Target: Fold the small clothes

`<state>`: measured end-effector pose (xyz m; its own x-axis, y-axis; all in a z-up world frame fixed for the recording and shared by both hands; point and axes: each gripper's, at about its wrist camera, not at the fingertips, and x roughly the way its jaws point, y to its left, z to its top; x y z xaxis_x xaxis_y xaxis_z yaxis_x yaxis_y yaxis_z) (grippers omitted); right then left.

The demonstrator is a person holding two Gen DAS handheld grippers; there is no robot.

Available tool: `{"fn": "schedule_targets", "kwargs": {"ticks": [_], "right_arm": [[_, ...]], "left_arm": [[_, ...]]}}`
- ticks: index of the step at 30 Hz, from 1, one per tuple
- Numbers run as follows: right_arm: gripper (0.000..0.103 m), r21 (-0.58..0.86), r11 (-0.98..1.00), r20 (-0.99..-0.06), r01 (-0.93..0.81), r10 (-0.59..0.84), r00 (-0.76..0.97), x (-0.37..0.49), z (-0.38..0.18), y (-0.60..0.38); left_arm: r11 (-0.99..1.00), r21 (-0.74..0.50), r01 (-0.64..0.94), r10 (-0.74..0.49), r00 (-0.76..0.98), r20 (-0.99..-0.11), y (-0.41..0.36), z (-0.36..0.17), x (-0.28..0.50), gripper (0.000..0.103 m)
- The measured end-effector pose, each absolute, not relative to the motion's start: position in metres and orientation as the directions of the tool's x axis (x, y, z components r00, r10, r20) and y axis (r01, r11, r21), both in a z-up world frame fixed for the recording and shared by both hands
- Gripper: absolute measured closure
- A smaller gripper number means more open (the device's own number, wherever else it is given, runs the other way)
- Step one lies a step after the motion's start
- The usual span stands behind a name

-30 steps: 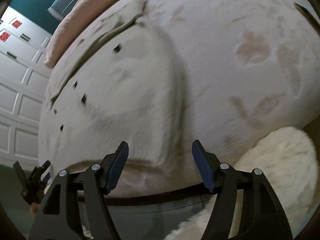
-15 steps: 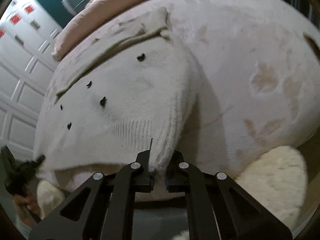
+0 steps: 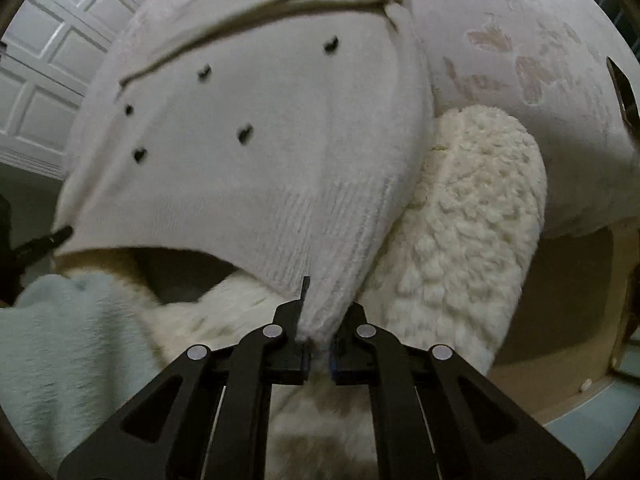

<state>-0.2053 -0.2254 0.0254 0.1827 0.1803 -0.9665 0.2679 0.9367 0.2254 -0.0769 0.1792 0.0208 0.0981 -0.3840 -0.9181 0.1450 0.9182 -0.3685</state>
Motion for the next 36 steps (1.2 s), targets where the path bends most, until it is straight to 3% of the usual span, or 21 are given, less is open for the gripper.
{"fn": "schedule_targets", "kwargs": {"ticks": [4, 7, 11, 13, 16, 18, 19, 22, 25, 28, 34, 36], "right_arm": [[0.098, 0.256, 0.929, -0.923, 0.268, 0.152, 0.354, -0.158, 0.064, -0.252], [0.097, 0.279, 0.917, -0.841, 0.286, 0.090, 0.533, -0.090, 0.095, -0.292], [0.091, 0.336, 0.866, -0.751, 0.370, 0.010, 0.660, 0.025, 0.110, -0.350], [0.068, 0.337, 0.826, -0.709, 0.452, -0.093, 0.699, 0.057, 0.114, -0.366], [0.051, 0.438, 0.739, -0.626, 0.512, -0.159, 0.764, 0.059, 0.125, -0.382], [0.045, 0.489, 0.716, -0.603, 0.498, -0.135, 0.786, 0.044, 0.123, -0.386], [0.043, 0.495, 0.720, -0.610, 0.486, -0.110, 0.784, 0.031, 0.115, -0.383], [0.038, 0.444, 0.749, -0.667, 0.491, -0.090, 0.740, -0.010, 0.082, -0.368], [0.037, 0.418, 0.734, -0.757, 0.535, -0.044, 0.652, -0.048, 0.029, -0.354], [0.037, 0.454, 0.667, -0.806, 0.590, 0.025, 0.592, -0.066, -0.015, -0.352], [0.037, 0.566, 0.575, -0.774, 0.591, 0.124, 0.621, -0.039, -0.041, -0.356], [0.036, 0.593, 0.544, -0.762, 0.594, 0.139, 0.633, -0.027, -0.044, -0.359]], "left_arm": [[0.894, -0.409, 0.184, -0.446, 0.262, -0.856, 0.167, 0.065, -0.021, 0.098], [0.868, -0.418, 0.270, -0.496, 0.400, -0.771, 0.141, 0.100, 0.060, 0.098], [0.888, -0.341, 0.307, -0.459, 0.573, -0.679, 0.092, 0.125, 0.176, 0.093], [0.902, -0.348, 0.254, -0.429, 0.603, -0.673, 0.075, 0.118, 0.217, 0.086], [0.930, -0.347, 0.122, -0.346, 0.613, -0.711, 0.076, 0.107, 0.240, 0.081], [0.925, -0.372, 0.079, -0.331, 0.650, -0.684, 0.091, 0.112, 0.230, 0.057], [0.917, -0.391, 0.080, -0.343, 0.660, -0.668, 0.099, 0.110, 0.223, 0.037], [0.925, -0.369, 0.089, -0.339, 0.630, -0.698, 0.122, 0.090, 0.189, 0.025], [0.925, -0.379, 0.025, -0.338, 0.508, -0.792, 0.140, 0.029, 0.156, 0.025], [0.880, -0.463, -0.109, -0.384, 0.411, -0.827, 0.155, -0.021, 0.137, 0.025], [0.824, -0.526, -0.210, -0.415, 0.407, -0.814, 0.152, -0.049, 0.130, 0.025], [0.830, -0.531, -0.169, -0.432, 0.408, -0.805, 0.143, -0.043, 0.139, 0.033]]}}
